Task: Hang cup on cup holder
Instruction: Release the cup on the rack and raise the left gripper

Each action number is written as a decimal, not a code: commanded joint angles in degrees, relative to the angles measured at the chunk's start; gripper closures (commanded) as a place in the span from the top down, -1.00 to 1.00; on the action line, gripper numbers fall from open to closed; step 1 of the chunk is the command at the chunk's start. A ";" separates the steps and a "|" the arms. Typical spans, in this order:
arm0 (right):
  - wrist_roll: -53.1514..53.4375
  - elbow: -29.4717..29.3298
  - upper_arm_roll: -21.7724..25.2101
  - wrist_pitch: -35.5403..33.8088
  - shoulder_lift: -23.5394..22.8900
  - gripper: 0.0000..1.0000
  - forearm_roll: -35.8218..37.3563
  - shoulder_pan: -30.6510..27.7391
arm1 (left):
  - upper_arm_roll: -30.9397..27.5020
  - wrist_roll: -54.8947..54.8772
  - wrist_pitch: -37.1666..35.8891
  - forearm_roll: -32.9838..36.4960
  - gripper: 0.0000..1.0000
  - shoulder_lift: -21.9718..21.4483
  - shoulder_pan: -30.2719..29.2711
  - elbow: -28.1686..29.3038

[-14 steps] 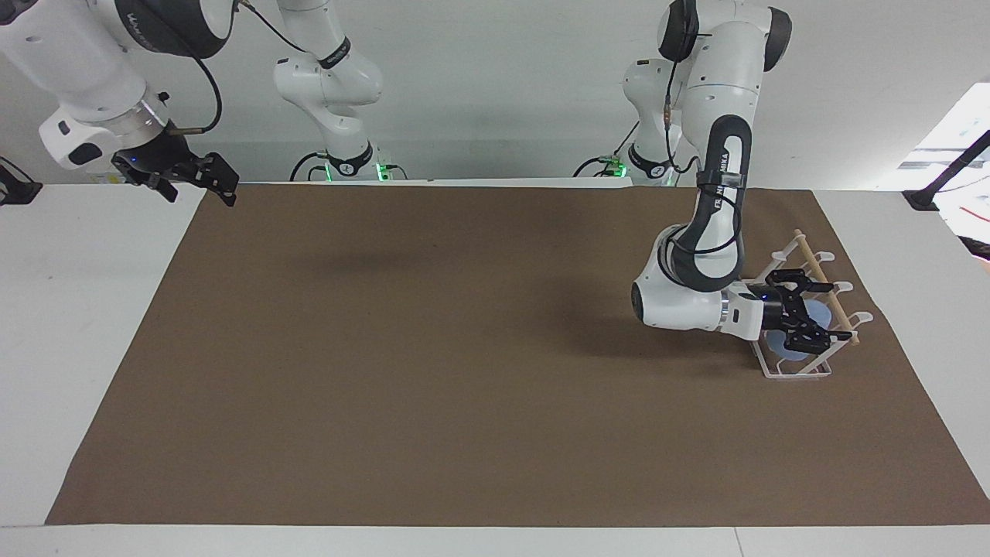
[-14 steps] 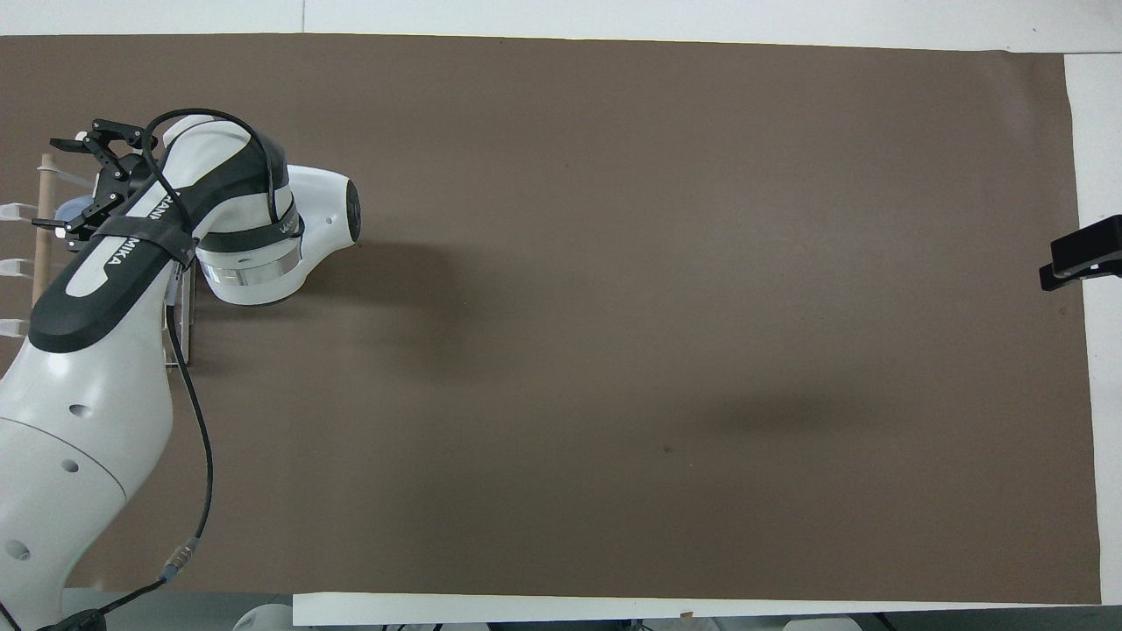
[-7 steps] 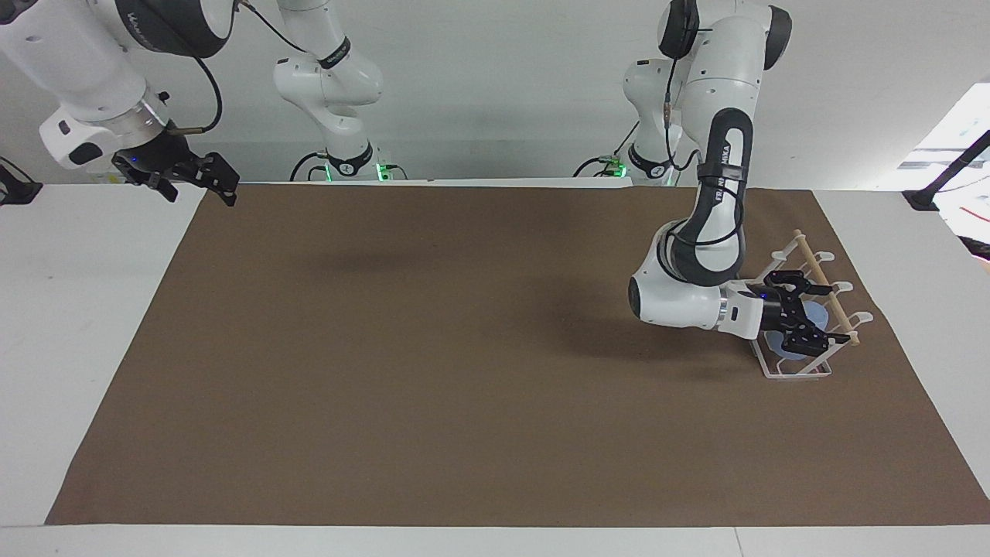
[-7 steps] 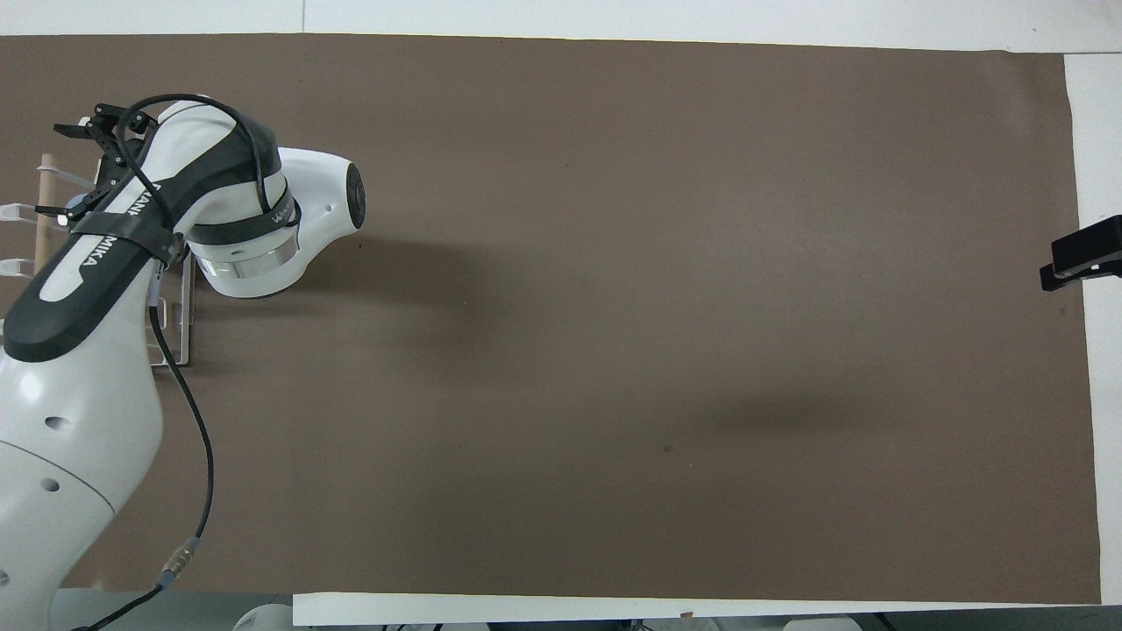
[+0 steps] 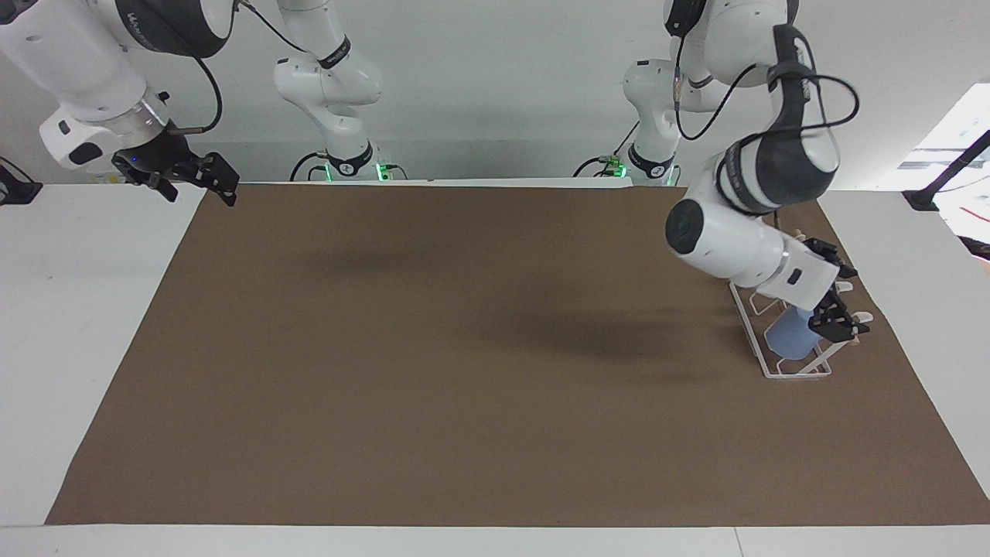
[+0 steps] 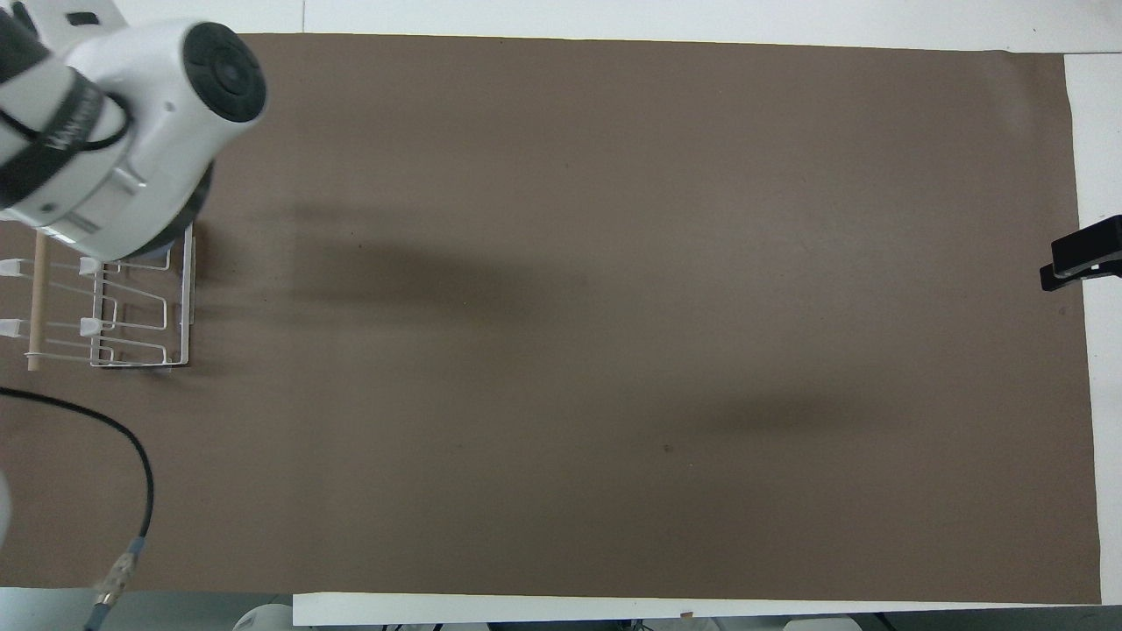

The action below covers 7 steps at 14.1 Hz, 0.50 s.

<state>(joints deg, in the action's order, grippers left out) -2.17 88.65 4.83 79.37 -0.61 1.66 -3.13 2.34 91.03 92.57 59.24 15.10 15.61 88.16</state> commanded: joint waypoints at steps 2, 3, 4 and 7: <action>-1.08 1.27 -0.17 -0.10 1.13 0.99 0.71 -0.12 | -0.06 -19.43 2.00 -13.15 0.99 -7.52 -5.05 0.52; -1.08 1.27 -0.17 -0.10 1.13 0.99 0.71 -0.12 | -0.06 -25.23 2.26 -16.84 0.99 -9.02 -7.15 0.43; -1.08 1.27 -0.17 -0.10 1.13 0.99 0.71 -0.12 | 0.03 -31.90 2.44 -21.58 0.99 -9.64 -8.83 0.43; -1.08 1.27 -0.17 -0.10 1.13 0.99 0.71 -0.12 | -0.06 -54.99 2.28 -37.39 1.00 -10.70 -12.00 0.43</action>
<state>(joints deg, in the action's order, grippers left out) -2.17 88.65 4.83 79.37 -0.61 1.66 -3.13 1.96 47.61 94.35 28.75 5.13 5.13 87.68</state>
